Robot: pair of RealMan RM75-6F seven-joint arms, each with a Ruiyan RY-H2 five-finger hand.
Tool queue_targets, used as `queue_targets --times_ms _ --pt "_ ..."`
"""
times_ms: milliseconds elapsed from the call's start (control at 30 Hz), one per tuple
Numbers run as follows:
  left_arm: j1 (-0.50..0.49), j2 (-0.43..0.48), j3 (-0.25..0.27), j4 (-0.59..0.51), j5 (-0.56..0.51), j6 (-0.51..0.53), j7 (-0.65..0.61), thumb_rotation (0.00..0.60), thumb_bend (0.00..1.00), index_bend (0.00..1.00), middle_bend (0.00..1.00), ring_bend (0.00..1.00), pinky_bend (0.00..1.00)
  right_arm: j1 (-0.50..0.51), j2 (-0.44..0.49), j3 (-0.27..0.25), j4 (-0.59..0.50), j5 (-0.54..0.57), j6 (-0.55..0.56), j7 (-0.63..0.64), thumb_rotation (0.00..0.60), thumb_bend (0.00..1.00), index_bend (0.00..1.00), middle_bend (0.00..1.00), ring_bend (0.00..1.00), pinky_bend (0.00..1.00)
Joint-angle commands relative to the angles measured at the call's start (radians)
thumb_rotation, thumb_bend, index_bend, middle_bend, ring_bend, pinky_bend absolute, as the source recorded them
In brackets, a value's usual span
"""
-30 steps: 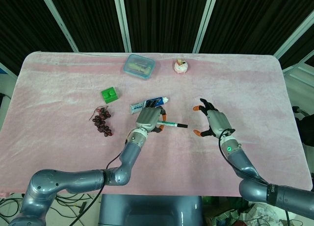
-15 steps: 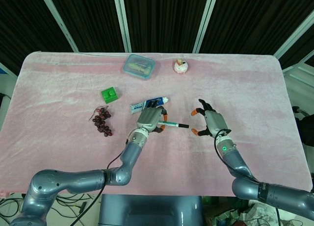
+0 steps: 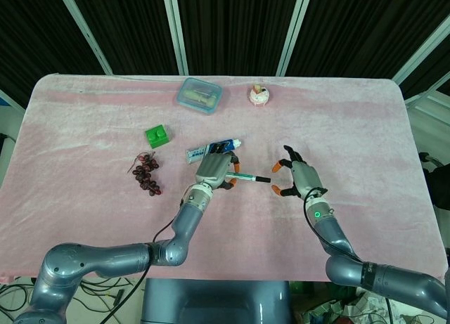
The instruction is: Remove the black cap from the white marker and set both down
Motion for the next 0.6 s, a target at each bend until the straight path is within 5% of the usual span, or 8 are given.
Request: queue_targets --times_ms 33,600 --pt "0.001 -0.001 -0.001 0.001 0.002 -0.001 -0.004 0.600 0.50 0.73 0.31 0.00 0.00 -0.001 -0.009 0.007 0.007 0.001 0.000 0.004 0.600 0.20 0.48 0.00 0.05 0.17" --pt "0.003 -0.009 0.000 0.006 0.013 -0.002 -0.013 0.600 0.50 0.73 0.32 0.00 0.00 -0.005 -0.032 0.021 0.020 -0.001 0.000 0.002 0.600 0.24 0.54 0.00 0.05 0.17"
